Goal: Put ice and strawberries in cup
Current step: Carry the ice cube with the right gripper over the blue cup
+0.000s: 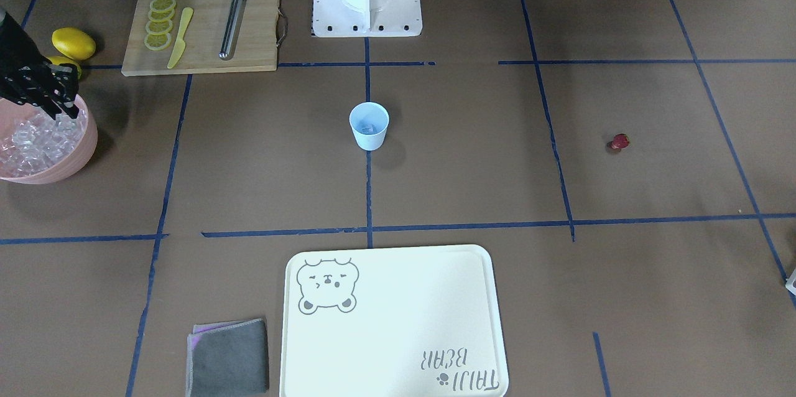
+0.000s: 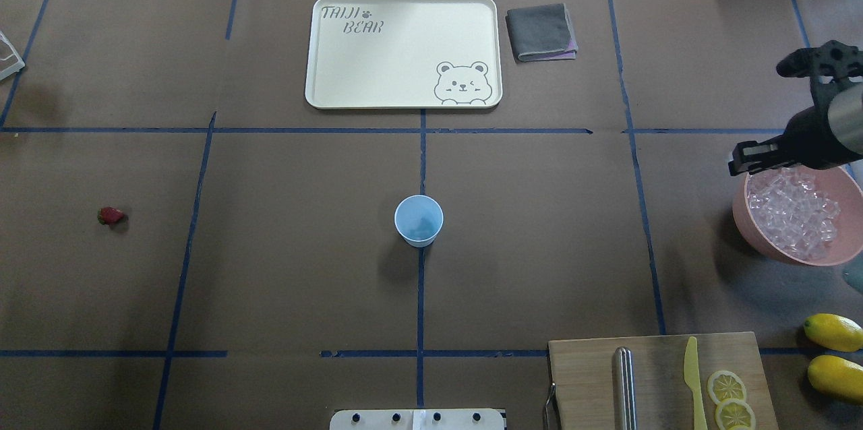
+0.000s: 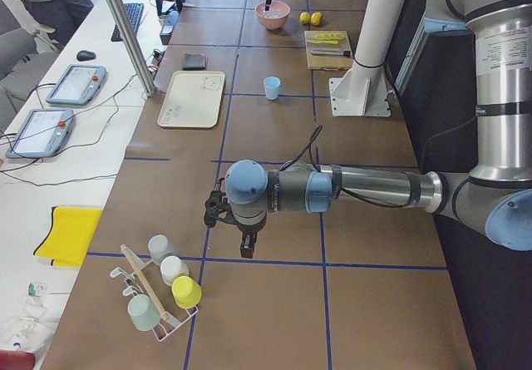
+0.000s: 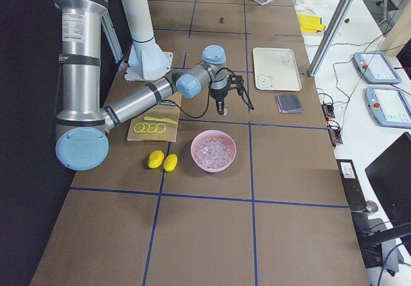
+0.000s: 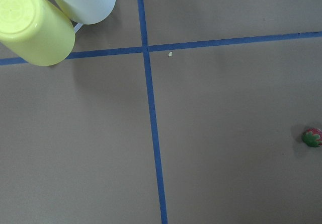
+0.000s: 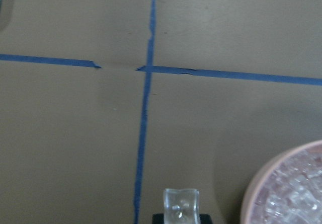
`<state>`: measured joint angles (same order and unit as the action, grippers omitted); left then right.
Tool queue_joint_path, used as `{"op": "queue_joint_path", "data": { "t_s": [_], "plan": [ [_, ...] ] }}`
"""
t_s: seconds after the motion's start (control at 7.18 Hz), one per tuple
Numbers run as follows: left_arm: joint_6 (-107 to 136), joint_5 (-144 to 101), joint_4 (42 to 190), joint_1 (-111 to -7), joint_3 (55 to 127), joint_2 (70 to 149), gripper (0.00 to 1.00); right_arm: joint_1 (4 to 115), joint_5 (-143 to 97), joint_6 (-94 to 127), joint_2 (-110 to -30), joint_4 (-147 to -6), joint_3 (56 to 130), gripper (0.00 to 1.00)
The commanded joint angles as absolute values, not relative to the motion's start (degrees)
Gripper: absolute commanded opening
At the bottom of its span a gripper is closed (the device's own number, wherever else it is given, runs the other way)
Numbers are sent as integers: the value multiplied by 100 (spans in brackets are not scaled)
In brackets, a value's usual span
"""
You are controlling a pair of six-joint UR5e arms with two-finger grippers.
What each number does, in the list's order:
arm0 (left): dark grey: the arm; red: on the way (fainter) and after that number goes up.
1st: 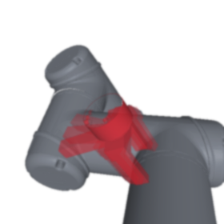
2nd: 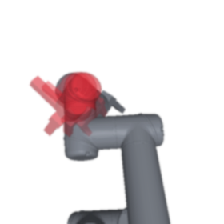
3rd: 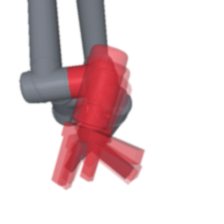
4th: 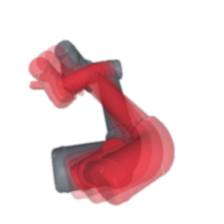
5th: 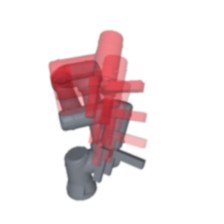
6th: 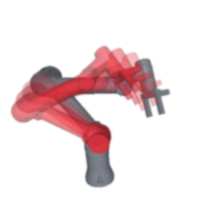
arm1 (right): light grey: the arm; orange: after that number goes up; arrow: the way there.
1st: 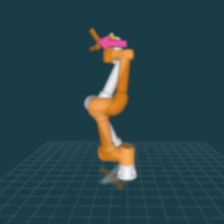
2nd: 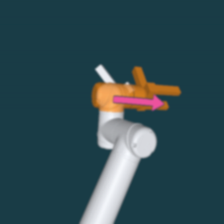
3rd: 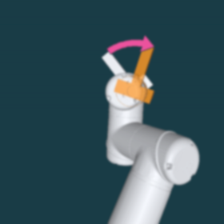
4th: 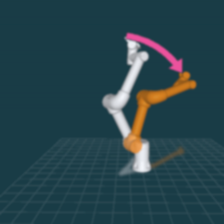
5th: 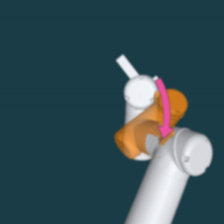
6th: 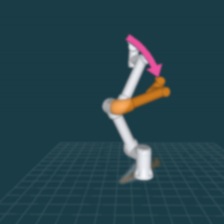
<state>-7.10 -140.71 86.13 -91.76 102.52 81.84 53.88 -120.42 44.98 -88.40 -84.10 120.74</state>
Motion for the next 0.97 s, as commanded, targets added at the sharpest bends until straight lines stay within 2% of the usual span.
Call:
{"op": "queue_joint_path", "data": {
  "t_s": [0.0,0.28,0.56,0.84],
  "plan": [
    [-703,-14071,8613,-9176,10266,8200,100,4828,-11927,4544,-7302,-9759,12068,3],
    [-694,-14071,8604,-9176,10292,8209,100,4046,-11481,5128,-6035,-10632,11745,3],
    [-686,-14071,8604,-9167,10301,8209,100,3343,-10884,6131,-4910,-10609,10815,4],
    [-686,-14071,8613,-9158,10292,8209,100,2771,-10408,6739,-4265,-10591,10137,4]
  ]
}}
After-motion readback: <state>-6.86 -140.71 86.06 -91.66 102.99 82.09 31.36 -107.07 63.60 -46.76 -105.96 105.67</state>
